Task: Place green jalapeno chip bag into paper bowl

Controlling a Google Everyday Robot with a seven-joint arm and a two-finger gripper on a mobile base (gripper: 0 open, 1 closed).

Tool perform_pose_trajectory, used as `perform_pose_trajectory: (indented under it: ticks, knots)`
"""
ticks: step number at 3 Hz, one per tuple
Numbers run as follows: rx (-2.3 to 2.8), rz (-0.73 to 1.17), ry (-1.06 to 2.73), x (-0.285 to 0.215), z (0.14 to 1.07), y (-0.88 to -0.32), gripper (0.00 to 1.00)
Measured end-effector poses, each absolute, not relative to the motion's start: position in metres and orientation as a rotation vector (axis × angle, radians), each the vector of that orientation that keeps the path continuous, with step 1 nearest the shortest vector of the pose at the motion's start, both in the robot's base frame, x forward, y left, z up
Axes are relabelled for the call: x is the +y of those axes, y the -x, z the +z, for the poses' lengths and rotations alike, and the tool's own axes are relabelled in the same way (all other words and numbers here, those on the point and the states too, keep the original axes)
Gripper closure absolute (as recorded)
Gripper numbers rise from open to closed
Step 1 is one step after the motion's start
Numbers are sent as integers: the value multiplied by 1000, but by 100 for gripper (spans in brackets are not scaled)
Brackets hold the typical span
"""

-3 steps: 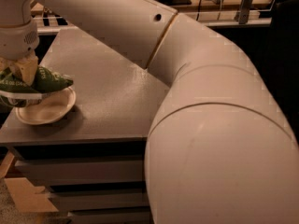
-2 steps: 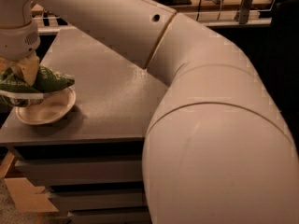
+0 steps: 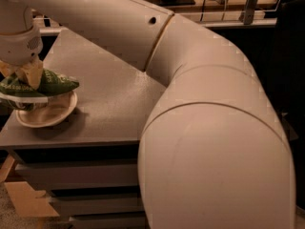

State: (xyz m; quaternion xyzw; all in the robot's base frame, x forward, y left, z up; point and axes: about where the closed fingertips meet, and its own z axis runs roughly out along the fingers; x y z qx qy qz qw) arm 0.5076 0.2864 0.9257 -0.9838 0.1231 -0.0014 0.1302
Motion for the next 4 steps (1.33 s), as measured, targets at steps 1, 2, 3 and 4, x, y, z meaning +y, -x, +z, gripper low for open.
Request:
perform_pose_trajectory:
  ticks: [1,2,3,4]
  knots:
    - [366,-9,2864,285,922,-509,100]
    - [376,-9,2874,283,919,-511,81]
    - [373,-14,2858,288,919,-512,58]
    - [371,-19,2846,291,919,-513,35]
